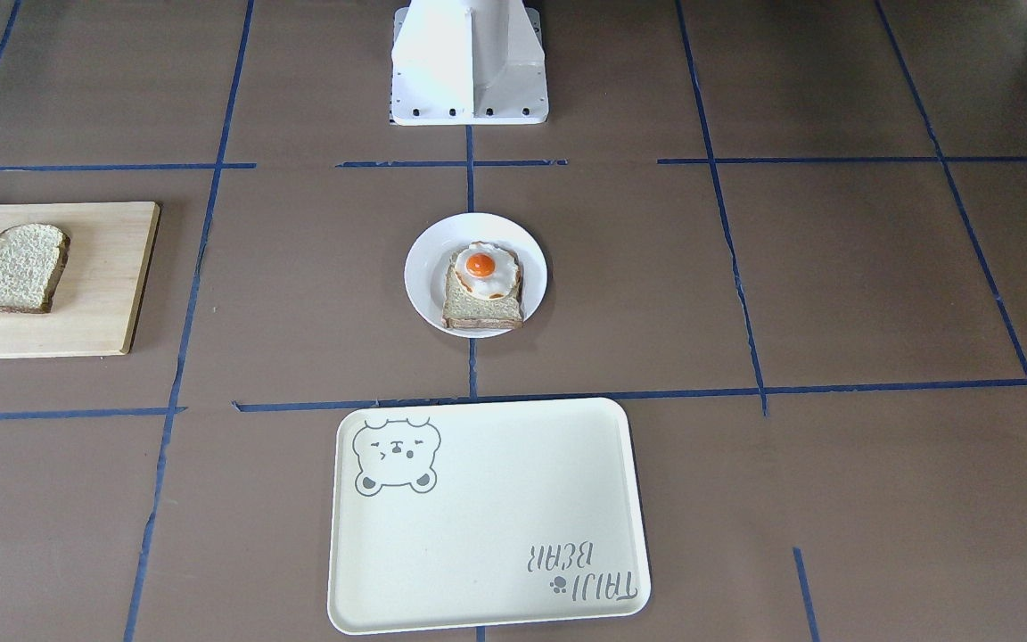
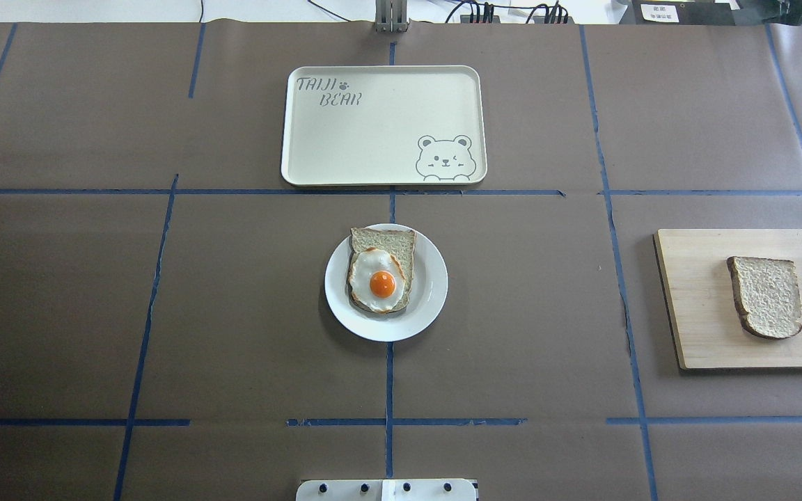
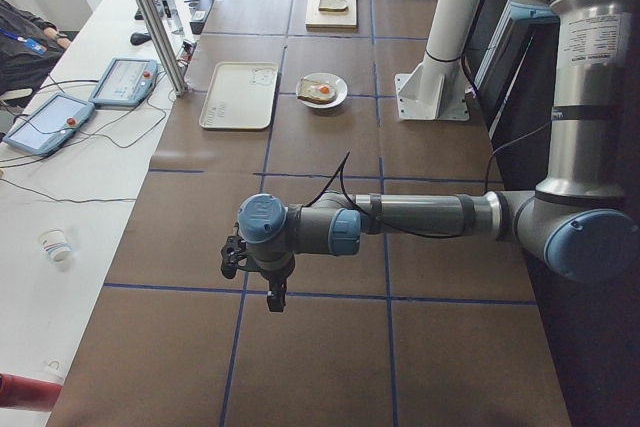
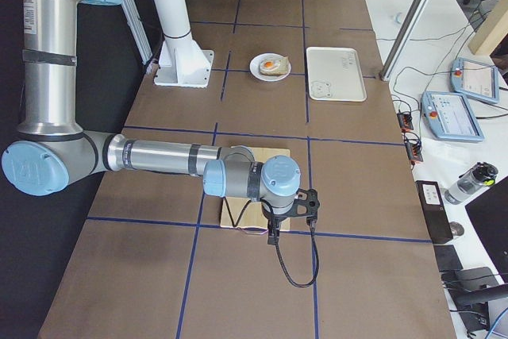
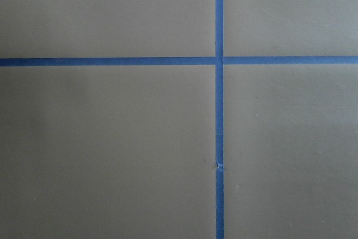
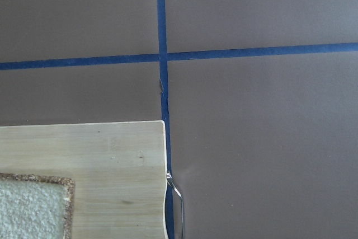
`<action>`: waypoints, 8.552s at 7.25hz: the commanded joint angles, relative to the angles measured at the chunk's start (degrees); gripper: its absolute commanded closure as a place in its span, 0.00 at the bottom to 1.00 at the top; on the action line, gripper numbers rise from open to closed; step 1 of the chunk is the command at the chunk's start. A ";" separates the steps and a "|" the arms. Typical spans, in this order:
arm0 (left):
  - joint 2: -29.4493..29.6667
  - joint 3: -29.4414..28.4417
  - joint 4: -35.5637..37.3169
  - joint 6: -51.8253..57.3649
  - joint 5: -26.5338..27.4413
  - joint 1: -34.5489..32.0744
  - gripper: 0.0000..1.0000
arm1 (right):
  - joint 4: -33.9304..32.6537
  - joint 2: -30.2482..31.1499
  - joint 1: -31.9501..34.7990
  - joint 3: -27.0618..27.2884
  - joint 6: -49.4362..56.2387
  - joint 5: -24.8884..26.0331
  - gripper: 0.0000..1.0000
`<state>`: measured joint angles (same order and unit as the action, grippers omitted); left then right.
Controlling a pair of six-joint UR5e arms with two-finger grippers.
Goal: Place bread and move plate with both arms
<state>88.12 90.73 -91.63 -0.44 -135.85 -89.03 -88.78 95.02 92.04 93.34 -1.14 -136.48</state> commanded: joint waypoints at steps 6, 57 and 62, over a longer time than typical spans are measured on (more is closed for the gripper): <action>0.12 -0.20 -0.13 0.00 -0.03 0.00 0.00 | 0.71 0.08 0.07 -0.17 -0.70 -0.10 0.00; -0.23 -0.03 -1.01 -0.53 -2.67 0.00 0.00 | 49.84 -15.24 -26.07 5.54 -78.22 -4.68 1.00; -0.05 0.06 -1.01 -0.62 -2.67 0.09 0.00 | 49.41 -26.89 -61.11 8.36 -91.32 29.35 1.00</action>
<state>87.99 90.76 -92.64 -1.05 -138.51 -89.01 -39.15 69.83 40.02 101.75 -92.36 -116.57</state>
